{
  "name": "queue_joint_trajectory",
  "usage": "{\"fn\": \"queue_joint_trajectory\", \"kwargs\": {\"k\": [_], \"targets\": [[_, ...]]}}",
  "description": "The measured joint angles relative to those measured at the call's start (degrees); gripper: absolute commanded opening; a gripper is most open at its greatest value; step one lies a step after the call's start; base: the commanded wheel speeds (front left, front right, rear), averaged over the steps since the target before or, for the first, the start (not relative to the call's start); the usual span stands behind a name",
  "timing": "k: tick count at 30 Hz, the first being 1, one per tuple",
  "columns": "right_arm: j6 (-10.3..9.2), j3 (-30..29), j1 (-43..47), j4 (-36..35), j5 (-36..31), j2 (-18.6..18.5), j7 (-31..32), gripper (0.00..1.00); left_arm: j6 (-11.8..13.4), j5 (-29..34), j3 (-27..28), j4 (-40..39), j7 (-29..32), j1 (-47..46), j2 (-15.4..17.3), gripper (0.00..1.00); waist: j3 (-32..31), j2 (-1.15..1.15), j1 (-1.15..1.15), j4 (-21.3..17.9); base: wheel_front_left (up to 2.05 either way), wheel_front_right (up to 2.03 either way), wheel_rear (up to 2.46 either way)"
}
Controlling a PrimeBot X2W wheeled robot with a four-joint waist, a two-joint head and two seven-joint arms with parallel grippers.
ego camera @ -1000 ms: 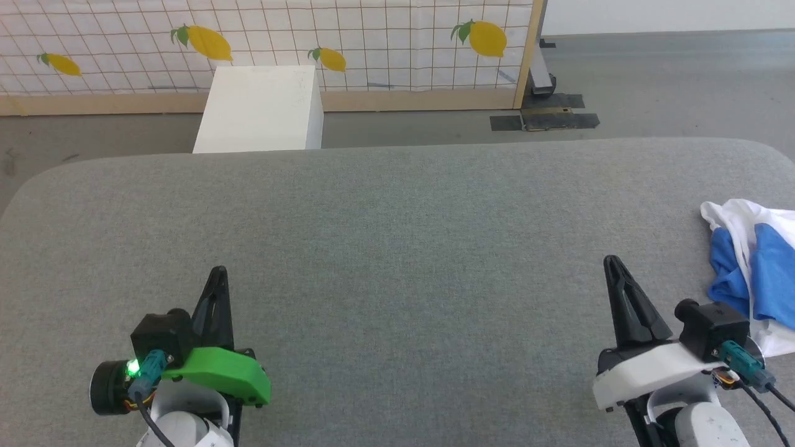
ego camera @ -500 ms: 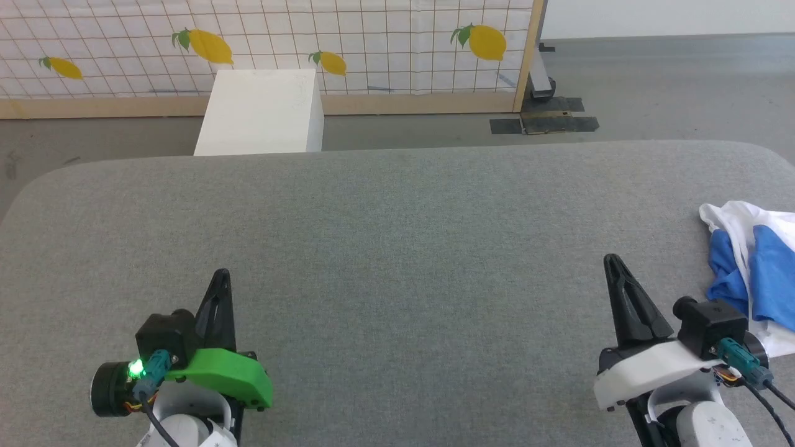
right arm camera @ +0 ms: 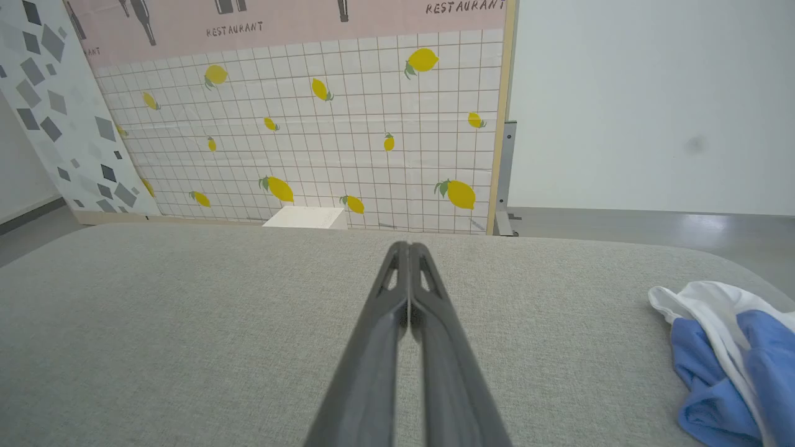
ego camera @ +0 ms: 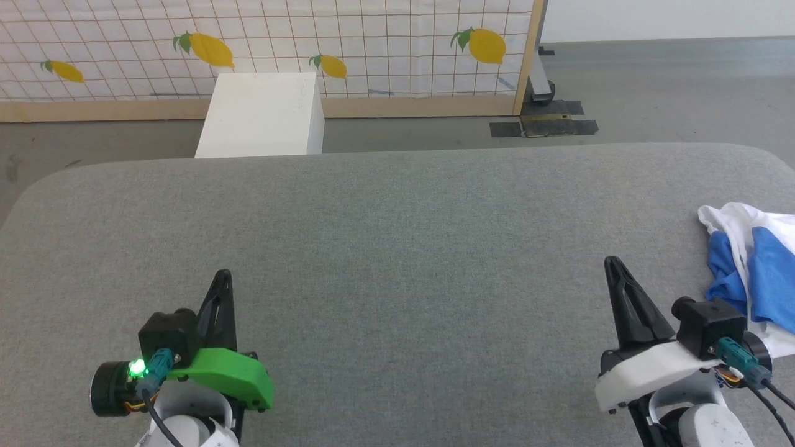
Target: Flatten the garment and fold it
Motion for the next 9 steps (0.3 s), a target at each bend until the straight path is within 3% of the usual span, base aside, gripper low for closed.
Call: {"fn": "queue_joint_trajectory", "kwargs": {"k": [9], "targets": [[0.0, -0.2, 0.57, -0.69, -1.16, 0.0, 0.98, 0.0, 0.37, 0.37, -0.15, -0.67, 1.05, 0.68, -0.02, 0.0, -0.24, 0.0, 0.0, 0.01, 0.0, 0.0, 0.0]]}}
